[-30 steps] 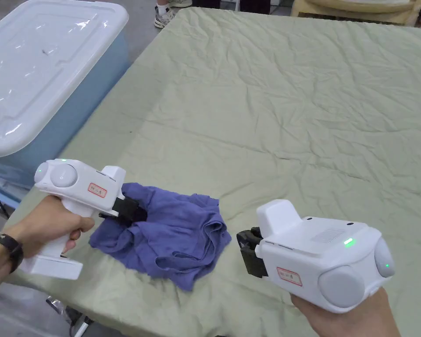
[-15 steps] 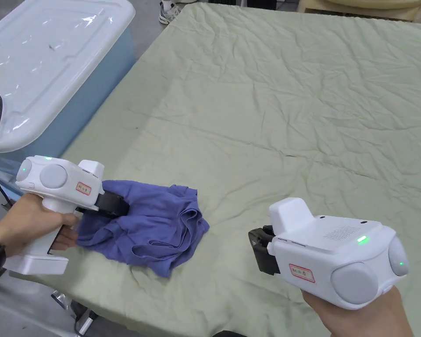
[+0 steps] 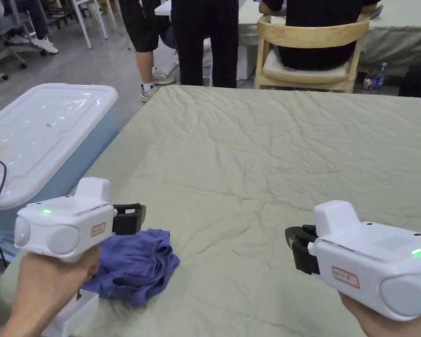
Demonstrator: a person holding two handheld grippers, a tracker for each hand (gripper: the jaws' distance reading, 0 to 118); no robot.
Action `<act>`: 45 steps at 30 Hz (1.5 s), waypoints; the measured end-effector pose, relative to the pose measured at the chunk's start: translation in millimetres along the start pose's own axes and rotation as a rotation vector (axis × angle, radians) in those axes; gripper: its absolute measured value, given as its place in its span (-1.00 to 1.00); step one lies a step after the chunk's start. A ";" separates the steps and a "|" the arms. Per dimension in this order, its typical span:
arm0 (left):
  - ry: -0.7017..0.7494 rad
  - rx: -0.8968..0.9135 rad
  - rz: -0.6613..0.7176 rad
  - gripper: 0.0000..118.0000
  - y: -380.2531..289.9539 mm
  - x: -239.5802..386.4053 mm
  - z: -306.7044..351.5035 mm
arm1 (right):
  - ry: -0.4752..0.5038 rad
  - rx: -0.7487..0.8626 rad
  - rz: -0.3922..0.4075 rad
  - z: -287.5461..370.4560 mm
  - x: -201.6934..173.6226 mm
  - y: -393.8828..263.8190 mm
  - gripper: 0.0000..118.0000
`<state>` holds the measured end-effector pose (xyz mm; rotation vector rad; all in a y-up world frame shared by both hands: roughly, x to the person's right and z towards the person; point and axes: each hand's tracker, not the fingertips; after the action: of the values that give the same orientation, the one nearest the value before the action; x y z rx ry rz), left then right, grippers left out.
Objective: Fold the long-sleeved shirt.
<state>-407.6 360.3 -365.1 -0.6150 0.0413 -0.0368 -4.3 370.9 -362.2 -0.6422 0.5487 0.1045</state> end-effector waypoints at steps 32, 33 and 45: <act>-0.084 0.399 0.014 -1.00 125.2 216.7 75.7 | -0.618 0.399 -0.147 203.4 157.1 53.9 -0.99; -0.088 0.400 0.013 -1.00 124.7 215.3 76.5 | -0.613 0.400 -0.148 203.1 156.8 54.0 -0.99; -0.124 0.376 0.087 0.97 130.9 203.7 79.9 | -0.658 0.361 -0.170 194.0 159.1 52.7 1.00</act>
<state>-197.3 503.6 -381.1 -0.2385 -0.0581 0.0772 205.8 516.8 -344.0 -0.2697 -0.1259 0.0493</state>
